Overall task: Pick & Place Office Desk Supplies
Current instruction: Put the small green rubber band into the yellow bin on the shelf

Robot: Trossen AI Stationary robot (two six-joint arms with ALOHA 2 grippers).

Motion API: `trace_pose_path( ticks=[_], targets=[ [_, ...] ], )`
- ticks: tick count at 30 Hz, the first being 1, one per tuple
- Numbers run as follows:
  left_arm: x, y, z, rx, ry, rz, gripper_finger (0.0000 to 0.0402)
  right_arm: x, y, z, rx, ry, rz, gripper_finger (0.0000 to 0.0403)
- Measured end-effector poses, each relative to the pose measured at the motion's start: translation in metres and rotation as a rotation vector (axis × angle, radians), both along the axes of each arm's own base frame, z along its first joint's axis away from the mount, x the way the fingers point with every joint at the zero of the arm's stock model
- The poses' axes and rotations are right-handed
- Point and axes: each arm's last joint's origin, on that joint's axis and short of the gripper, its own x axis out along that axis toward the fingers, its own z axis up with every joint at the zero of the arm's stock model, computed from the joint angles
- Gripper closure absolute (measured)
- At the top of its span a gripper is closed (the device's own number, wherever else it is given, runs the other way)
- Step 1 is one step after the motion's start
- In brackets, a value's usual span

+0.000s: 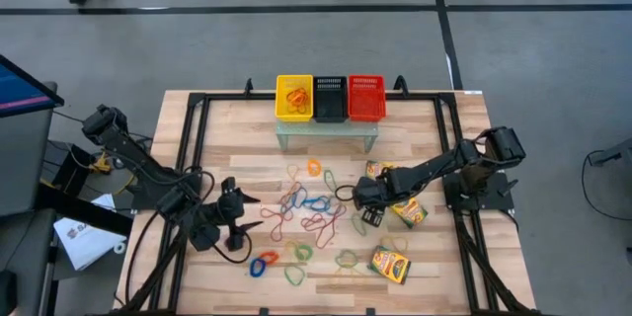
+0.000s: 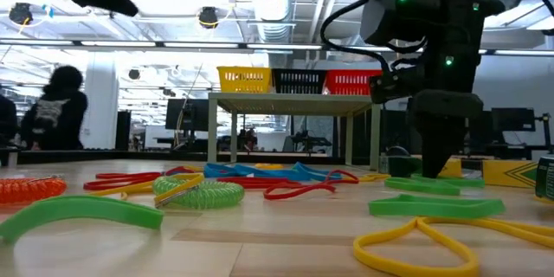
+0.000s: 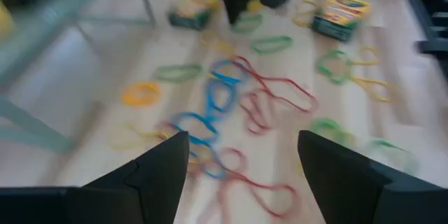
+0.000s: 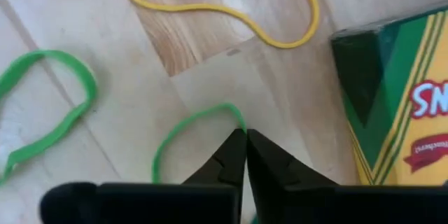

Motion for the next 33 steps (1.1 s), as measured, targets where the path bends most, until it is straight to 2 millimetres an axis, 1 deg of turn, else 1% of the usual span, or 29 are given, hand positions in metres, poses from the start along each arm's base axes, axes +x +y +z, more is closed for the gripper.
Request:
trace_pose_path(
  ticks=[2,6,9,11,13,15,17,19,22,24,28,33],
  targets=[
    [0.0,0.002,0.001,0.078,-0.022,0.021,0.0141,0.005,0.001,0.007,-0.072,-0.04,-0.015,0.0399],
    [0.001,0.006,0.004,0.195,-0.035,0.039,0.0141,0.031,0.005,0.041,-0.158,-0.205,-0.051,0.0401],
    [0.005,0.014,0.007,0.191,-0.043,0.077,0.0141,0.049,0.013,0.066,-0.199,-0.292,-0.018,0.0401],
    [0.008,0.02,0.008,0.17,-0.086,0.097,0.0141,0.06,0.015,0.086,-0.264,-0.359,-0.001,0.0401],
    [0.012,0.025,0.004,0.145,-0.141,0.051,0.0141,0.068,0.015,0.105,-0.327,-0.415,0.016,0.0402],
    [0.015,0.031,0.001,0.101,-0.233,-0.04,0.0141,0.075,0.016,0.123,-0.372,-0.458,0.043,0.0402],
    [0.016,0.042,-0.003,0.069,-0.345,-0.108,0.0141,0.081,0.017,0.139,-0.402,-0.489,0.075,0.0402],
    [0.015,0.057,-0.011,0.075,-0.441,-0.108,0.0141,0.086,0.016,0.152,-0.42,-0.528,0.097,0.0402],
    [0.015,0.079,-0.018,0.069,-0.556,-0.106,0.0141,0.093,0.012,0.164,-0.451,-0.581,0.121,0.0403],
    [0.019,0.088,-0.021,0.071,-0.559,-0.114,0.0141,0.096,0.009,0.17,-0.463,-0.622,0.127,0.0403],
    [0.032,0.099,-0.023,0.076,-0.537,-0.131,0.0141,0.101,0.007,0.175,-0.472,-0.676,0.137,0.0403],
    [0.046,0.11,-0.023,0.116,-0.516,-0.089,0.0141,0.104,0.005,0.178,-0.479,-0.717,0.136,0.0403]
  ],
)
